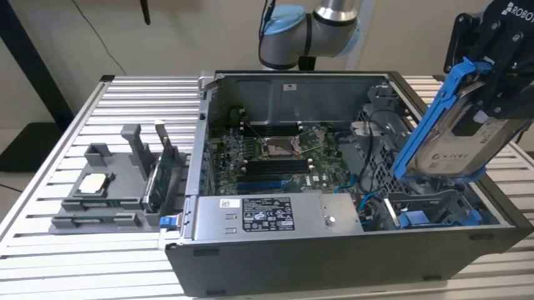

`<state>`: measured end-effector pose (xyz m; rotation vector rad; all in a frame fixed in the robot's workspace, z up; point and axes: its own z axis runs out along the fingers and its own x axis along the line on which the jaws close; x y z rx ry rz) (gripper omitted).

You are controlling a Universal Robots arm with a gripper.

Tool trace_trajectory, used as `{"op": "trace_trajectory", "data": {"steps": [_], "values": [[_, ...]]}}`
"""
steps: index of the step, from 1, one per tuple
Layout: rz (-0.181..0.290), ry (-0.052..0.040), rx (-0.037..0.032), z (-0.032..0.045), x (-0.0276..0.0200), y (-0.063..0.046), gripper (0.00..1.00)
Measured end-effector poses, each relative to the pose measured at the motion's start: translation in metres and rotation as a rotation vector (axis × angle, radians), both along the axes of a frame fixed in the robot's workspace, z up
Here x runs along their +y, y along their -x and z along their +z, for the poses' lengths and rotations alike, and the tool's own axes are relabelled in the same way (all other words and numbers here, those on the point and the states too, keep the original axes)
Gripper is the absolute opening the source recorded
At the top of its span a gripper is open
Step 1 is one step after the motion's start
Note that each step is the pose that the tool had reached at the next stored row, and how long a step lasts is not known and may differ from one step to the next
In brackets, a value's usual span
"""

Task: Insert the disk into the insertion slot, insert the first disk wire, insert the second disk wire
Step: 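Insert the disk into the insertion slot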

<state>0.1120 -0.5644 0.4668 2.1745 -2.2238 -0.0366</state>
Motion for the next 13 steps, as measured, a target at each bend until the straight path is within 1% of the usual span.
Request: {"op": "trace_trajectory", "data": {"steps": [13], "values": [[-0.002, 0.0, 0.0, -0.013, -0.0032, 0.0, 0.33]]}}
